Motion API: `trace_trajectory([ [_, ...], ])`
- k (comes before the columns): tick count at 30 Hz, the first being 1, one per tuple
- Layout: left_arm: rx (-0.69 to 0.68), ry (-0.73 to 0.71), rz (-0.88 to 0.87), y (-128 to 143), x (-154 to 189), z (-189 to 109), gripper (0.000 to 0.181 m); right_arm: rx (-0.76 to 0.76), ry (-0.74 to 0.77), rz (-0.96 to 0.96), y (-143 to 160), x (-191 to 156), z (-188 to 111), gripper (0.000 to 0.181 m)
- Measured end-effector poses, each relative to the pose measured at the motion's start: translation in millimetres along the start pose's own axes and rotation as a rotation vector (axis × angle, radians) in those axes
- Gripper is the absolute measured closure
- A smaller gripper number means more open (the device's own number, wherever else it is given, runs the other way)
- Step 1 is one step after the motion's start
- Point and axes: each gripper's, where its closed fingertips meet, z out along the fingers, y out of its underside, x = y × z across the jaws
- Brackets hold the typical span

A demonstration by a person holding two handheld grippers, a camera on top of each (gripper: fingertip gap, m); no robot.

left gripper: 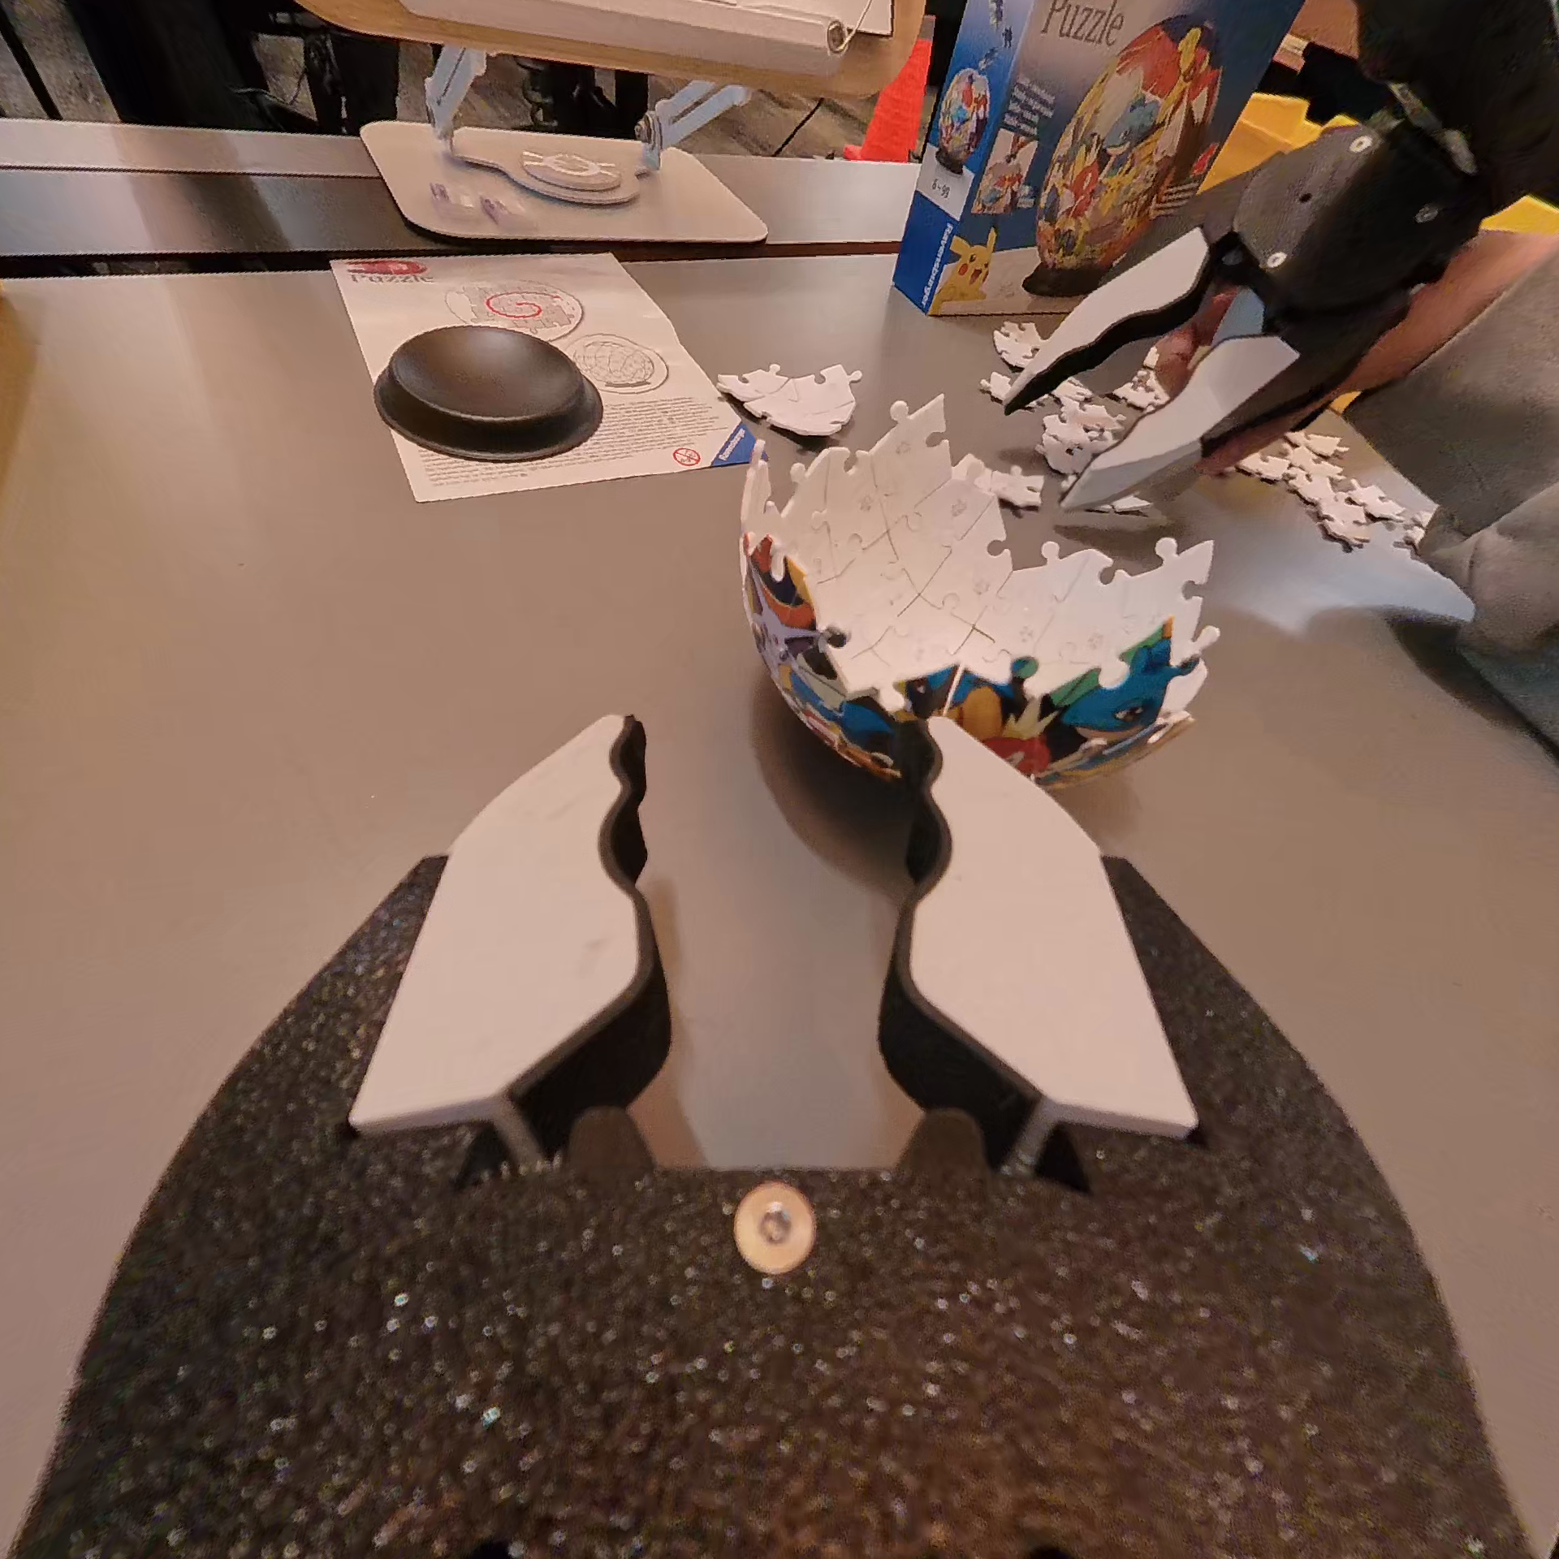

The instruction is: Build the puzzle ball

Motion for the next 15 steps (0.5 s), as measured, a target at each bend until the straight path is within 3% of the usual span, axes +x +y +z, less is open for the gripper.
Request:
trace_trajectory([
  [6, -0.006, -0.001, 0.005, 1.1, 0.1, -0.7, 0.122, -0.032, -0.009, 0.036, 4.6, -1.5, 7.4, 0.118],
  [15, -0.011, -0.001, 0.005, 2.2, -0.2, -1.2, 0.122, -0.033, -0.091, 0.086, 4.7, -12.4, 9.0, 0.146],
])
